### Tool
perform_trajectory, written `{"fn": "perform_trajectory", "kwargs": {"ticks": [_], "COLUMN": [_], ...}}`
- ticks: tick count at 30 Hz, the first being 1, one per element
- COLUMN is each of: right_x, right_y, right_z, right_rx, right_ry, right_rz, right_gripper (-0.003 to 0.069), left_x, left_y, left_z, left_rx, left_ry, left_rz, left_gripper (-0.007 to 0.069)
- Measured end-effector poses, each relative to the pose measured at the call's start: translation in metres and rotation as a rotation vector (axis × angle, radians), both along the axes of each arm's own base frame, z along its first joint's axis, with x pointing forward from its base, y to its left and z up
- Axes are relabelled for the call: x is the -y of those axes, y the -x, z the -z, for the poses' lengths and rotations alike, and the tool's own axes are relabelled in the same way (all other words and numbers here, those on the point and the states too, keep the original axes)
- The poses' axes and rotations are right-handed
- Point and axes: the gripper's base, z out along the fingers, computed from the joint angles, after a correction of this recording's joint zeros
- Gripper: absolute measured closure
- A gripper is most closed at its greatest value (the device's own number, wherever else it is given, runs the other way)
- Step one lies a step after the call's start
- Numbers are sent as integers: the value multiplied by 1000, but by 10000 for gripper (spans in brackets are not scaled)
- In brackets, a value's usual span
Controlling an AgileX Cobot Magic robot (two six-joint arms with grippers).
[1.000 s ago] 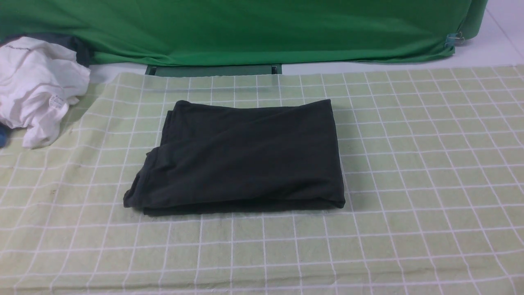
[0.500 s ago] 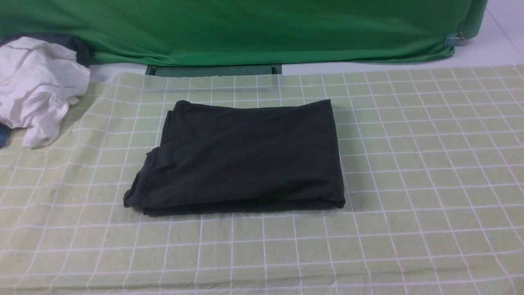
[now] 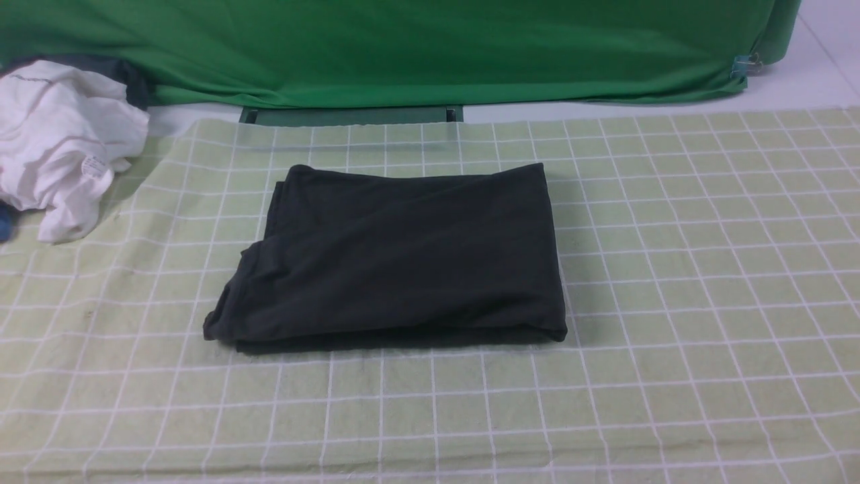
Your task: Fold a long-sleeved shirt over a green coffee tablecloth.
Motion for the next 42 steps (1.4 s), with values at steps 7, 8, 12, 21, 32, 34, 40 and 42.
{"fn": "perform_trajectory", "kwargs": {"ticks": [7, 8, 12, 21, 32, 34, 40, 42], "right_x": [0, 0, 0, 0, 0, 0, 0, 0], "right_y": [0, 0, 0, 0, 0, 0, 0, 0], "right_z": [0, 0, 0, 0, 0, 0, 0, 0], "right_rx": [-1, -1, -1, -1, -1, -1, -1, -1], "right_ry": [0, 0, 0, 0, 0, 0, 0, 0], "right_rz": [0, 0, 0, 0, 0, 0, 0, 0], "right_gripper": [519, 517, 505, 488, 467, 464, 451, 447], "left_x": [-3, -3, -4, -7, -7, -7, -7, -7], "left_y": [-20, -21, -21, -19, -18, -18, -18, -18], "left_z": [66, 74, 87, 100, 100, 100, 100, 100], "left_rx": [82, 85, 36, -96, -98, -99, -101, -101], "left_ry": [-33, -38, -57, -77, -79, -79, -79, -79], "left_rz": [-44, -47, -66, -116, -116, -116, -116, -116], "left_gripper": [611, 611, 611, 611, 610, 610, 610, 610]}}
